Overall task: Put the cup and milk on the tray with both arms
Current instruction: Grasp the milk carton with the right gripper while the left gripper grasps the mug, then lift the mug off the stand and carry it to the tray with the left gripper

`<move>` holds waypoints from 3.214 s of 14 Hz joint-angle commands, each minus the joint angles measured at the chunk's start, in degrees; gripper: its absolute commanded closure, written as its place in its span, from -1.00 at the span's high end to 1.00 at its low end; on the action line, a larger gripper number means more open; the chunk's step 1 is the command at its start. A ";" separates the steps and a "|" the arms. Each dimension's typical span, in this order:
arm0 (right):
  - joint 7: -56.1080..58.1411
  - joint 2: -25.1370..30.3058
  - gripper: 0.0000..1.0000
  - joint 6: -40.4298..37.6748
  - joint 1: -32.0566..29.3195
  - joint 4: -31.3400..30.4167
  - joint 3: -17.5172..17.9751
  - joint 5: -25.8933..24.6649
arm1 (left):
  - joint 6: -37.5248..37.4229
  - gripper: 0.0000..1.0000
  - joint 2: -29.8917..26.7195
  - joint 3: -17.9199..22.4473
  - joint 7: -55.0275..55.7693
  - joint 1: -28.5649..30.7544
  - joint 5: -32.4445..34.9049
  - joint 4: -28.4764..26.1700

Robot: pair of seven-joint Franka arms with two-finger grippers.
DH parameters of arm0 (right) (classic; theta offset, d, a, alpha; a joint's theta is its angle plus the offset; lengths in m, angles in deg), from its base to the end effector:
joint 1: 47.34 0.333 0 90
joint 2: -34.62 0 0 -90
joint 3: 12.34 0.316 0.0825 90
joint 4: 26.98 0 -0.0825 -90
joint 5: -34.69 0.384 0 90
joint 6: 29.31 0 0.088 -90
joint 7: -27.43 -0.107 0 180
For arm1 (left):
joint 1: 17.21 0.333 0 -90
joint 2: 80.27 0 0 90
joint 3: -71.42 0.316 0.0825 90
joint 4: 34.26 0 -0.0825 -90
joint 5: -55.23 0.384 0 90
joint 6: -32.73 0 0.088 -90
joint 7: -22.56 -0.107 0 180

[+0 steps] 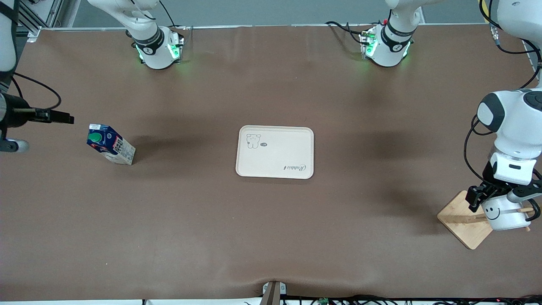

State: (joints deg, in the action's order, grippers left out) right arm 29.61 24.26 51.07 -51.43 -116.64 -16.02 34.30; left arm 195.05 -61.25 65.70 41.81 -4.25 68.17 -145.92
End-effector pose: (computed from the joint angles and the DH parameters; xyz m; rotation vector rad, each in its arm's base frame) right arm 0.5723 -0.0762 0.5133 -3.0807 0.1518 0.5338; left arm 0.6518 0.0761 0.3726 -2.9538 -0.4181 -0.8583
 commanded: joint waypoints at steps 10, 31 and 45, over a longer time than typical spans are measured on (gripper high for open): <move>3.26 -1.95 1.00 19.90 -2.15 -18.36 0.51 -0.22 | 0.46 -0.71 0.32 -0.52 0.79 -0.30 3.22 1.45; 3.26 -1.33 -0.30 23.42 -2.68 -23.90 0.60 0.39 | -21.74 -1.00 -5.57 -1.74 7.18 -11.19 2.61 7.23; 3.26 -1.24 -1.00 19.55 -2.77 -17.67 0.60 0.39 | -34.79 -1.00 0.48 -13.53 30.99 -20.32 0.59 13.66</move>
State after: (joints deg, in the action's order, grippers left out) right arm 32.13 22.38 71.98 -53.08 -136.07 -16.11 34.32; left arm 161.71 -64.19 52.10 68.73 -20.74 69.34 -135.77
